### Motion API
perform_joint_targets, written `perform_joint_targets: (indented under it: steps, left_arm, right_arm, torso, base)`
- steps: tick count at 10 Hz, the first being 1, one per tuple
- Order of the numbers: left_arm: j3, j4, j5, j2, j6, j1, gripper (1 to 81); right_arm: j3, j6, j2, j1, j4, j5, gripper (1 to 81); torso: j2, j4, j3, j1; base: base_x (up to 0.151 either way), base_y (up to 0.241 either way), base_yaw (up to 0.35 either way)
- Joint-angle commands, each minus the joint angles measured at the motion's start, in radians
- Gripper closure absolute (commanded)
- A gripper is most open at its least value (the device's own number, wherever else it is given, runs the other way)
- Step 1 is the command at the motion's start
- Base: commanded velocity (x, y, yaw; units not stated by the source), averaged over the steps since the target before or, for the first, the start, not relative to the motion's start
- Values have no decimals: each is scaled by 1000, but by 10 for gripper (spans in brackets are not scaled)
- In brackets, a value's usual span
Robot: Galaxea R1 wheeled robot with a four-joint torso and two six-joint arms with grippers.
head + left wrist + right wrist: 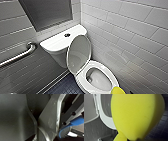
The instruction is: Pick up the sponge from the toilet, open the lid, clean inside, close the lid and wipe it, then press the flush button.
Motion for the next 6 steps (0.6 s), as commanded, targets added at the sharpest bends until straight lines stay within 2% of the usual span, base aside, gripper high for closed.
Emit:
perform_joint_targets:
  steps: [1, 6]
  left_arm:
    - [30, 9, 84, -3, 9, 23, 10]
    - [31, 9, 84, 1, 8, 20, 10]
  right_arm:
    - [9, 3, -7, 214, -17, -150, 811]
    - [-84, 25, 100, 422, -5, -328, 811]
  torso:
    - [0, 0, 0, 0]
    - [0, 0, 0, 0]
  base:
    - [0, 0, 0]
    - [0, 0, 0]
